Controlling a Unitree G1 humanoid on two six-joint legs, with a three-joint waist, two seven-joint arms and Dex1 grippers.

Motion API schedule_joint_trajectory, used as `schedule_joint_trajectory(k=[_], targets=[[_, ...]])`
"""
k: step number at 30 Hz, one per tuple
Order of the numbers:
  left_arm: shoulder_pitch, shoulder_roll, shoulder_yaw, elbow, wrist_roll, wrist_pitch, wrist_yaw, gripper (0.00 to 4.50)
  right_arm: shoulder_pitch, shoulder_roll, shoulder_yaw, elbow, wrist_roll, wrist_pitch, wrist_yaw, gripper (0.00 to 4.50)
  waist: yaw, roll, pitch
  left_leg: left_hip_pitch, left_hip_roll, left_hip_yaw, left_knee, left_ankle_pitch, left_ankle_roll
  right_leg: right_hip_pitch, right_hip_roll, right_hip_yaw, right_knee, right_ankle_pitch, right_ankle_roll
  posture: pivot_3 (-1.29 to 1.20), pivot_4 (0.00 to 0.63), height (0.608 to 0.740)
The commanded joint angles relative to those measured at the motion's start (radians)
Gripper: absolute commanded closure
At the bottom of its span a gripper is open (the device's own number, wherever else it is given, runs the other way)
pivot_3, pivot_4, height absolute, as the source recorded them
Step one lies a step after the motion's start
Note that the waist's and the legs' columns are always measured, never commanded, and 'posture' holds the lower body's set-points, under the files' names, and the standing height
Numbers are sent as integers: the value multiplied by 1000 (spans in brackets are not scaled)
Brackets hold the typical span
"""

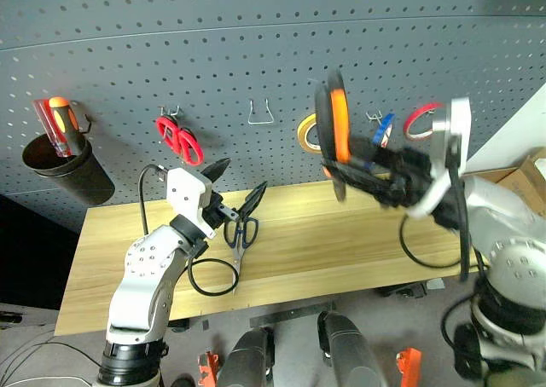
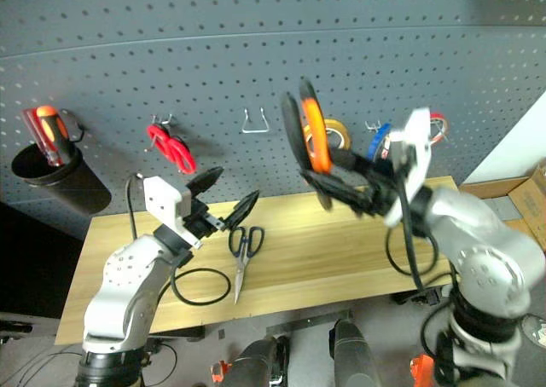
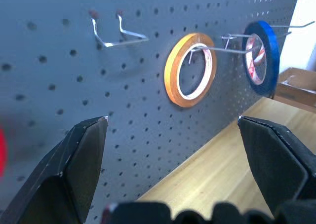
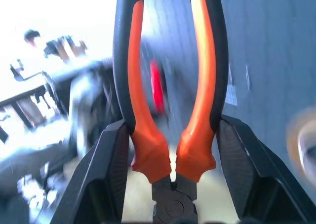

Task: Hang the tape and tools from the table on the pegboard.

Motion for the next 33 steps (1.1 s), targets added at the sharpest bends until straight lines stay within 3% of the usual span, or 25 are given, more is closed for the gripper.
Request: schedule_joint_trajectory(k=[1, 3, 13, 19, 33], targets=[[42, -41, 0, -97, 60, -90, 82, 0, -122, -1, 143, 78, -171, -149, -48, 2405, 6, 0, 0, 0, 0, 0, 0, 0, 0, -1, 0, 0, 0, 0, 0, -90, 248, 740], [69, -46, -10, -119, 80, -97, 97, 0, -163, 36, 144, 112, -163, -184, -58, 2405, 15, -1, -1, -3, 0, 0, 0, 0, -1, -4, -1, 0, 0, 0, -1, -54, 242, 740], [200, -145, -15, -139, 142, -253, 208, 0, -309, 183, 342, 324, -437, -499, -116, 2405, 57, -2, -2, -5, -1, 2, 0, 0, -1, -8, -1, -1, 1, 0, -1, 3, 209, 740], [225, -156, -31, -118, 172, -313, 219, 0, -338, 253, 366, 546, -592, -757, -149, 2405, 63, -5, -7, -5, -1, 2, 0, 1, -2, -8, -1, -2, 2, 1, -3, 17, 200, 740], [252, -155, -46, -94, 166, -296, 229, 0, -353, 378, 322, 883, -688, -991, -238, 2405, 60, -5, -7, -5, -1, 3, 0, 2, -4, -10, 1, -2, 3, 1, -3, 24, 219, 740]])
